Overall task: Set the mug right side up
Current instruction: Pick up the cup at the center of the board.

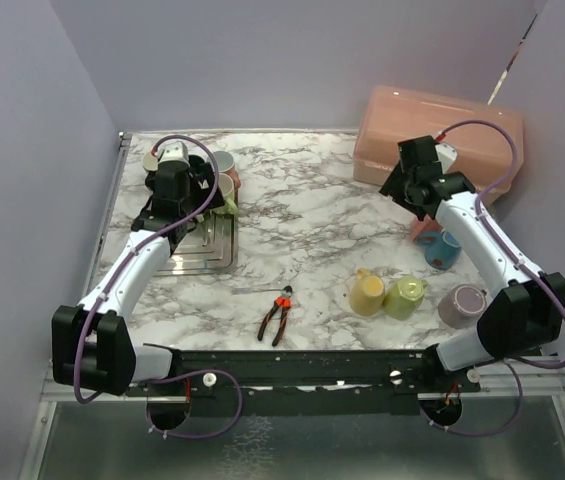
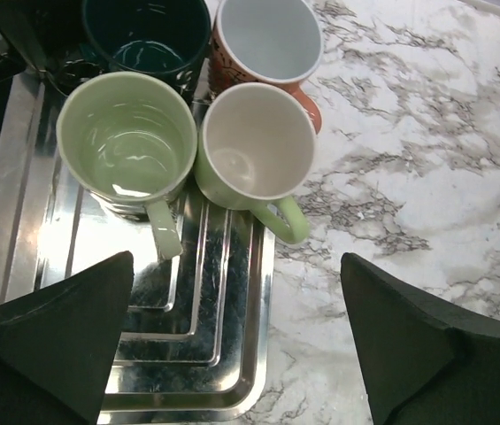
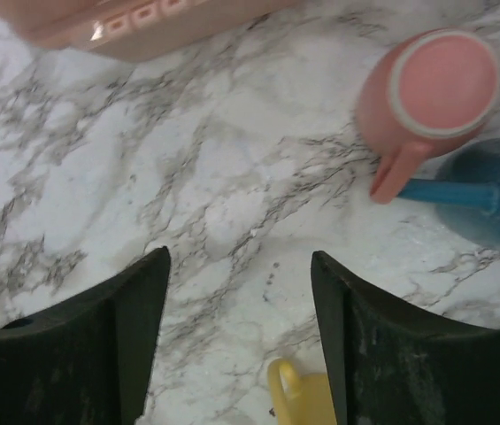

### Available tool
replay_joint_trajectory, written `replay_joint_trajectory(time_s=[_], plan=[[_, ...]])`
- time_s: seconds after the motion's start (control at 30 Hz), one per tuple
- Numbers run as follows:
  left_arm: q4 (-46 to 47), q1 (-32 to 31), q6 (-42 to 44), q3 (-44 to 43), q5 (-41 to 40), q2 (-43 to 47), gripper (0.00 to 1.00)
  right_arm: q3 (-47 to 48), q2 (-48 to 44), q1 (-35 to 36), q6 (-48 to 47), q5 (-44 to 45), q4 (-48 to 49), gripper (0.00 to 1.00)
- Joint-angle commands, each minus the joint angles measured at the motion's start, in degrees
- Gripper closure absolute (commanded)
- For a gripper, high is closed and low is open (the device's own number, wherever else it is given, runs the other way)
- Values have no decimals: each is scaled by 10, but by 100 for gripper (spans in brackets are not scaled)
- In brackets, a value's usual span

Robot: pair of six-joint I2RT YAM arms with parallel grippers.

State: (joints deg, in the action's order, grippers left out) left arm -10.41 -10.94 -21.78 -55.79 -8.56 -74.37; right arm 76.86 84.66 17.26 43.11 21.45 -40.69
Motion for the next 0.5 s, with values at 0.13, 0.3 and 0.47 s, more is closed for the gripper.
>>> replay_joint_trajectory(time_s=[0.13,0.3,0.47], plan=[[15,2,-10,27,84,19,1,-7,37,-83,-23,46,-37,48],[23,1,-17,38,104,23,1,-4,74,-96,-15,62,-45,51],[24,2,-15,39,102,23,1,-10,98,-99,0,77,-59,50]])
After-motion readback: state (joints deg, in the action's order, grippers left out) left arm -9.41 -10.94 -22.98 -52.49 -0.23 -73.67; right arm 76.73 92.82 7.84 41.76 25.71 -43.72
